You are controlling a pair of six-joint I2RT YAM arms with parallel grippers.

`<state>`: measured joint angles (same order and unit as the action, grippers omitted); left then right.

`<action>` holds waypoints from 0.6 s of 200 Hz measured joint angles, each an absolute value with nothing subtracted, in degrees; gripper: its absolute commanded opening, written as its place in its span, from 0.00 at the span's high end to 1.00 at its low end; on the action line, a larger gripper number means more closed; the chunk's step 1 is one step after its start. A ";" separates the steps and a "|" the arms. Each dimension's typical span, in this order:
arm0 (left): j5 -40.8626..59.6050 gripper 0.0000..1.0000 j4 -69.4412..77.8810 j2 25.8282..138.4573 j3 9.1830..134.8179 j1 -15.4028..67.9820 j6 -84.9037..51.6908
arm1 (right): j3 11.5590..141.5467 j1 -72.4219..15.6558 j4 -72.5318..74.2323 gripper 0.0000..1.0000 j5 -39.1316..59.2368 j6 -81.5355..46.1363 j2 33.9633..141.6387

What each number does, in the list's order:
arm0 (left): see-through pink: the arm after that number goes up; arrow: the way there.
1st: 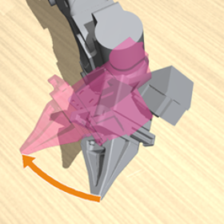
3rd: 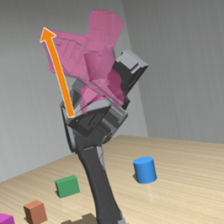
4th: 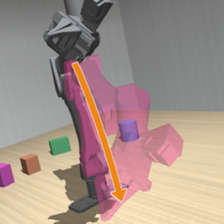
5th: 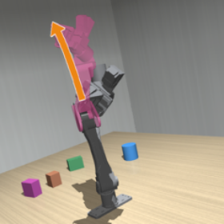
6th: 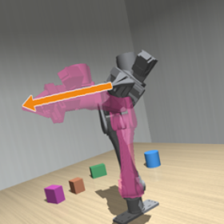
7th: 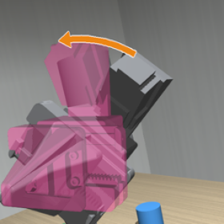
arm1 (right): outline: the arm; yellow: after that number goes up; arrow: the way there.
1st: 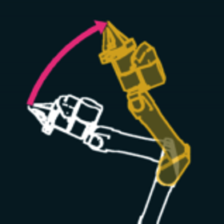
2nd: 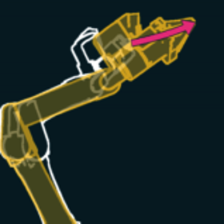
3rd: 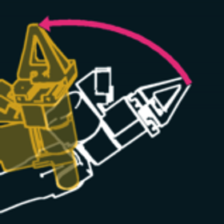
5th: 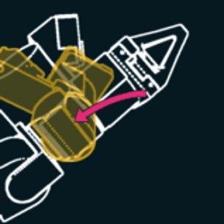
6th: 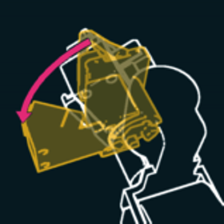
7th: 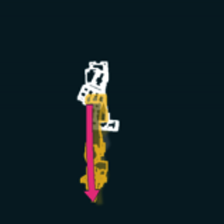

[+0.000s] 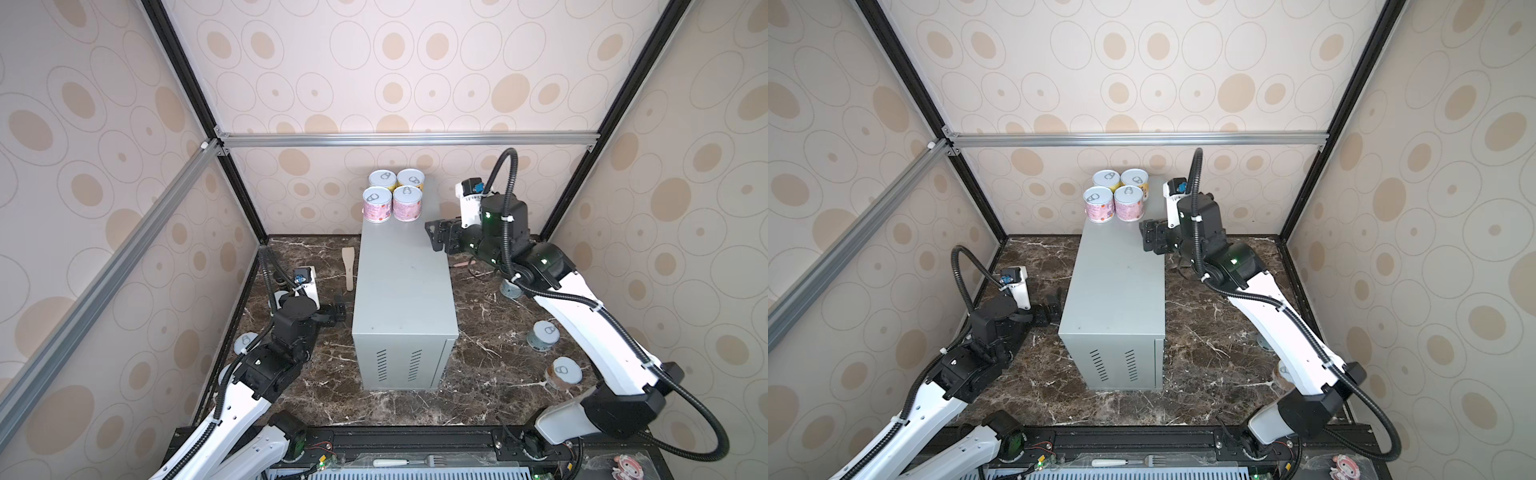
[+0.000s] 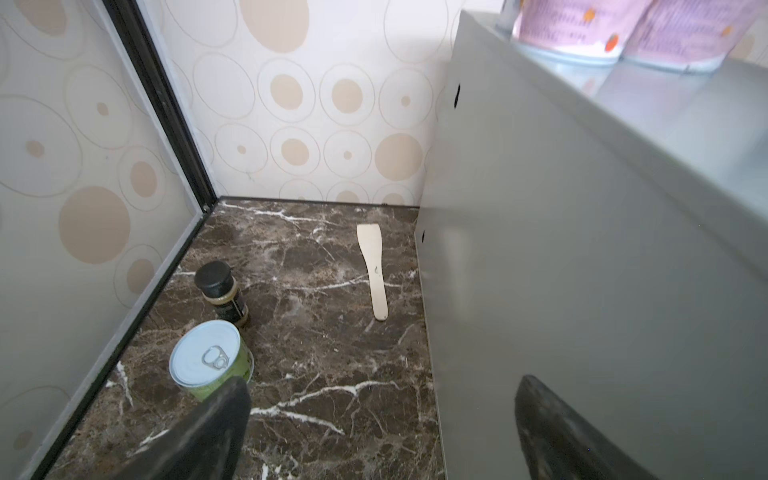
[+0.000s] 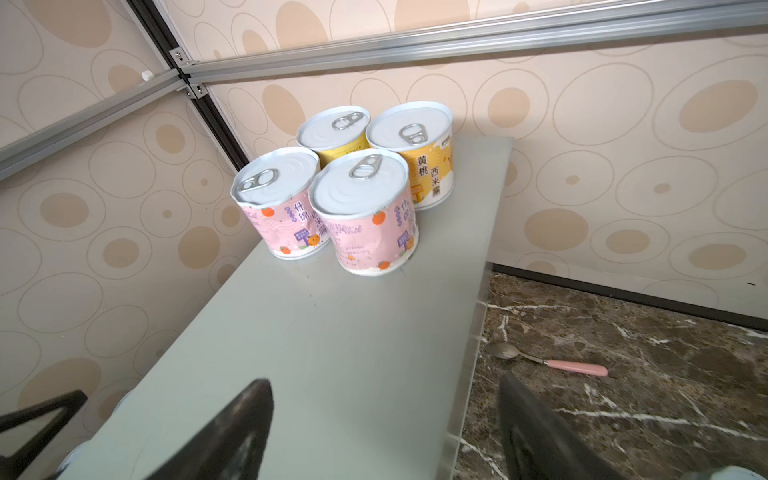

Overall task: Place and organize the canned foods onto the counter
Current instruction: 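Withdraw the right gripper down toward the light blue floor can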

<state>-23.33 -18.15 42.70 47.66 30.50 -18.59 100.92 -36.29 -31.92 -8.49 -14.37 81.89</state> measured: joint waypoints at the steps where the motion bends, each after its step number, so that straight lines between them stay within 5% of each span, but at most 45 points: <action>1: -23.38 0.01 -18.15 42.68 47.70 30.50 -18.59 | 100.73 -36.29 -31.94 0.13 -8.54 -14.37 81.71; 62: -25.15 0.01 -23.24 43.20 49.58 29.08 -20.80 | 84.47 -33.19 -34.13 0.12 -12.36 -15.20 66.63; 120: -17.19 0.01 -23.83 49.32 48.56 24.01 -24.82 | 69.49 -14.55 -34.28 0.11 -7.86 -21.78 61.36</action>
